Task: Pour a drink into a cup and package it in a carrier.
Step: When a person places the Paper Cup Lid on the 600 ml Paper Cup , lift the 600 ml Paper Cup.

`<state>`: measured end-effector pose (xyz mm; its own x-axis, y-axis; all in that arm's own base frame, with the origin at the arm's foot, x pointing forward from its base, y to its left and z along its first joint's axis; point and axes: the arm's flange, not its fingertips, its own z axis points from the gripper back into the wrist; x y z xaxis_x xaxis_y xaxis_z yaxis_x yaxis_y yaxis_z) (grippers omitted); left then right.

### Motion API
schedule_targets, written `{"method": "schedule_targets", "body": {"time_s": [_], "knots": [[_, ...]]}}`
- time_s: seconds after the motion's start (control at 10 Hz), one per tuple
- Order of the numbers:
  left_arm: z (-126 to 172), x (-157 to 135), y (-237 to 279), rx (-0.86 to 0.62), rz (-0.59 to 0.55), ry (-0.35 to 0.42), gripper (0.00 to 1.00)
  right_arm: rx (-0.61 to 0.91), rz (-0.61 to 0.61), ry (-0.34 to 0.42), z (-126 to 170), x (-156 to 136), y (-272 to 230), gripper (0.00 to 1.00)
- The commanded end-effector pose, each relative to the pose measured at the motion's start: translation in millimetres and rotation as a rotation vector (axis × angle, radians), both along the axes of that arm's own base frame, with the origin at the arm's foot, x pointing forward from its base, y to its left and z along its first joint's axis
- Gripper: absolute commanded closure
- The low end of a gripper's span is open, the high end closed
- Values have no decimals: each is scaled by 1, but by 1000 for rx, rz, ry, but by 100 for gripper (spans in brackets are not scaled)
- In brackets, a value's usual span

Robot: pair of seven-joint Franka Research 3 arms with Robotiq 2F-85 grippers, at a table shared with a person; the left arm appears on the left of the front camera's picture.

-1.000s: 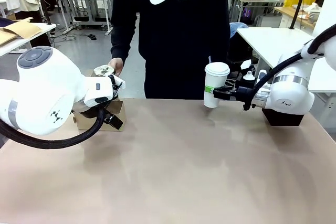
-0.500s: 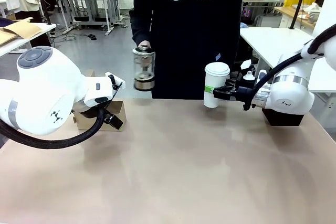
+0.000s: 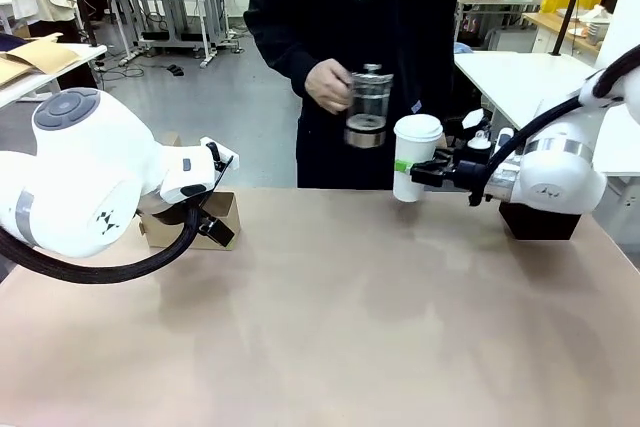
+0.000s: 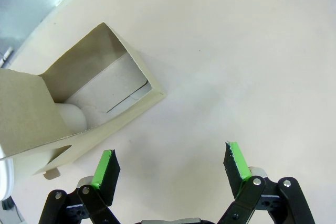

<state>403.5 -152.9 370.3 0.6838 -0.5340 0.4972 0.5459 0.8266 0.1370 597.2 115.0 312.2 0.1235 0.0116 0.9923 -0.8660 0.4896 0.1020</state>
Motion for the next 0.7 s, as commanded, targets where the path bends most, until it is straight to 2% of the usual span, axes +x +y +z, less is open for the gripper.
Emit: {"method": "schedule_targets", "body": {"time_s": [0.0,0.2,0.6], "knots": [[0,0,1,-2,0,0,0,-18,-33,10,67,-3,-11,19],[0,0,1,-2,0,0,0,13,-26,-20,122,-8,-26,19],[0,0,1,-2,0,0,0,36,0,-65,244,-44,-48,19]]}}
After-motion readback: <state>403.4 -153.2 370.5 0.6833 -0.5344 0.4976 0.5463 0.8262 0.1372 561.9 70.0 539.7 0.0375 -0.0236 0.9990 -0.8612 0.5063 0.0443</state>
